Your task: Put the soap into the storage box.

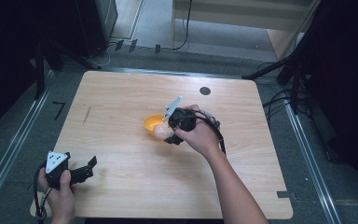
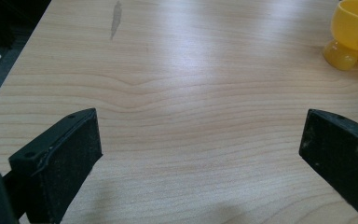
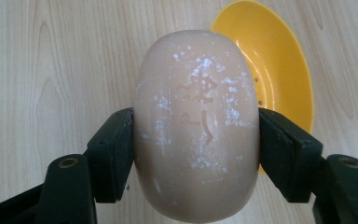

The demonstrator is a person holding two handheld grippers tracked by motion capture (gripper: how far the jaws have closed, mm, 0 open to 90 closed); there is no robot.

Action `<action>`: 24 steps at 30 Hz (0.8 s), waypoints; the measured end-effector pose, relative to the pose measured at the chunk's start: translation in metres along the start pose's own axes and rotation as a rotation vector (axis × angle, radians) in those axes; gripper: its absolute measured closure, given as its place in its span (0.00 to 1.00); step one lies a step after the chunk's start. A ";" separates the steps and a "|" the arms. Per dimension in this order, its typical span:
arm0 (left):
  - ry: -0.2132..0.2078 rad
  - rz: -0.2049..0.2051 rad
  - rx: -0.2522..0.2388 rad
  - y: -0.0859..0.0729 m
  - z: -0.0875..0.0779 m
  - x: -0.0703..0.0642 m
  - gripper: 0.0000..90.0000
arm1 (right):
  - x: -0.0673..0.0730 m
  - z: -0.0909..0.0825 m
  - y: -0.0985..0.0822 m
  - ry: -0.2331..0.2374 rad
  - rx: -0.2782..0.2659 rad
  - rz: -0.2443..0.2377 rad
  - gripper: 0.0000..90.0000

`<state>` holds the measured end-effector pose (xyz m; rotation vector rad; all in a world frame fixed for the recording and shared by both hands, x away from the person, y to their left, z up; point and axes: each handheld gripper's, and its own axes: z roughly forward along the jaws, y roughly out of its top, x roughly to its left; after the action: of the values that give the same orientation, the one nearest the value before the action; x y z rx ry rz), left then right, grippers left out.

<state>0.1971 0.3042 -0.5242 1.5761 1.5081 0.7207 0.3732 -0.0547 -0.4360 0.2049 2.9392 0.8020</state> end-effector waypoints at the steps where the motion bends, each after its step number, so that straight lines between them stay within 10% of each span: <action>1: 0.000 0.001 0.001 0.000 0.000 0.000 0.00 | -0.002 0.000 0.001 -0.003 -0.002 -0.001 0.37; 24: -0.003 -0.001 0.000 0.000 0.000 0.000 0.00 | -0.031 0.014 0.020 -0.004 0.013 -0.009 0.37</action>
<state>0.1969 0.3047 -0.5242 1.5751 1.5068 0.7174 0.4074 -0.0355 -0.4365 0.1940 2.9398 0.7803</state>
